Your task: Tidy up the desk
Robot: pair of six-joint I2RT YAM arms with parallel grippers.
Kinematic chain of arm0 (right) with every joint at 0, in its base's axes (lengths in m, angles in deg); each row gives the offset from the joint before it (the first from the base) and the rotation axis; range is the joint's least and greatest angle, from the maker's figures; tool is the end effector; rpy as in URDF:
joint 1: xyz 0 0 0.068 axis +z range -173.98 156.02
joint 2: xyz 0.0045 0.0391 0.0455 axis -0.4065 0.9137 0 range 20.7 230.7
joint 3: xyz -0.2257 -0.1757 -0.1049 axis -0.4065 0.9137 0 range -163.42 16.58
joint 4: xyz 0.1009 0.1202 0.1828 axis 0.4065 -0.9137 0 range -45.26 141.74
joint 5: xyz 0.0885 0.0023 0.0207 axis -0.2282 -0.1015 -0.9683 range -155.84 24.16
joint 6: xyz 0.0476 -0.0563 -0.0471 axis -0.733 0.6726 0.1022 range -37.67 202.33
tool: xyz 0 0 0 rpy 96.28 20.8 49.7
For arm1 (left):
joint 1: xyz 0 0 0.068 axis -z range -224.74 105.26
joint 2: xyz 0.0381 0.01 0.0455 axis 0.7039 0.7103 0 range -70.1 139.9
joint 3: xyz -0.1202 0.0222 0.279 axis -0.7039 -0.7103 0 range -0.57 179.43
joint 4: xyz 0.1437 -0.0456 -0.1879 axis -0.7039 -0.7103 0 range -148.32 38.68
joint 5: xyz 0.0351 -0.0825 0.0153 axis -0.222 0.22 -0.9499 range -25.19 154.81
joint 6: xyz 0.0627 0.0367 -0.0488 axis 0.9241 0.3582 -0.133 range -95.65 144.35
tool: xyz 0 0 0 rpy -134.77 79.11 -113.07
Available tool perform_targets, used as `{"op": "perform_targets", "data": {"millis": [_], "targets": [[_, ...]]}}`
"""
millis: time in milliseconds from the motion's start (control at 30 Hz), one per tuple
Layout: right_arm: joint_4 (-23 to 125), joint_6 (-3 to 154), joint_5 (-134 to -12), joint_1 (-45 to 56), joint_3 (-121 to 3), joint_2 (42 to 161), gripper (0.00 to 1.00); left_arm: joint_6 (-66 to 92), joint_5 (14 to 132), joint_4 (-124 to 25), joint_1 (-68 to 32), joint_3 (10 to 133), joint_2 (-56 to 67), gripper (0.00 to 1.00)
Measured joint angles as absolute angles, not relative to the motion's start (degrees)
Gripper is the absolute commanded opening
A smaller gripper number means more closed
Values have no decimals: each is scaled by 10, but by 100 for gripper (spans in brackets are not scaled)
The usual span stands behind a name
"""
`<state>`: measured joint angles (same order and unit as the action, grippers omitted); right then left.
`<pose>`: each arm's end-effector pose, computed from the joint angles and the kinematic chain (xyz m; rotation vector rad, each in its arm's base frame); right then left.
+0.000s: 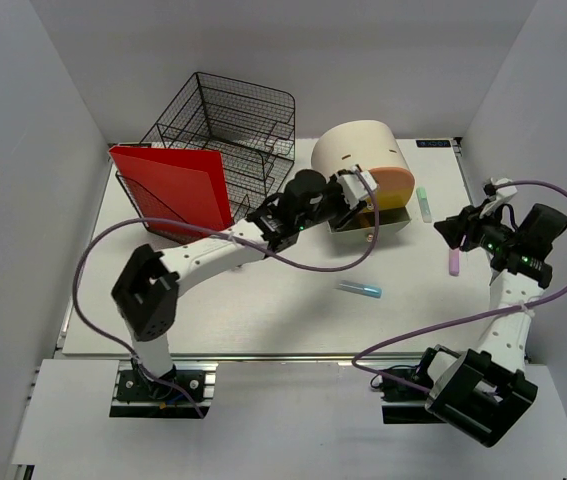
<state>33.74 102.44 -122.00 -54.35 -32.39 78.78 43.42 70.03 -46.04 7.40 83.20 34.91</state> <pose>0.2027 -0.0440 0.3359 -0.4131 1.7981 0.3890 0.2840 -0.3769 0.3336 1.1441 1.4872 -0.4845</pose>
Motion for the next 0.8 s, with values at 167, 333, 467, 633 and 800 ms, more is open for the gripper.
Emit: {"op": "perform_targets", "data": {"millis": [167, 333, 467, 633, 800], "targets": [[317, 1019, -1130, -543, -331, 816, 26, 324, 743, -464, 69, 796, 258, 0], [266, 1026, -1022, -533, -377, 915, 89, 159, 725, -467, 60, 679, 157, 53], [260, 1047, -939, -521, -381, 967, 89, 39, 700, -471, 55, 531, 55, 82], [277, 1072, -854, -504, -380, 1005, 84, -72, 679, -494, 55, 417, -64, 81], [298, 1083, -800, -492, -383, 1044, 43, -147, 643, -528, 55, 360, -167, 81]]}}
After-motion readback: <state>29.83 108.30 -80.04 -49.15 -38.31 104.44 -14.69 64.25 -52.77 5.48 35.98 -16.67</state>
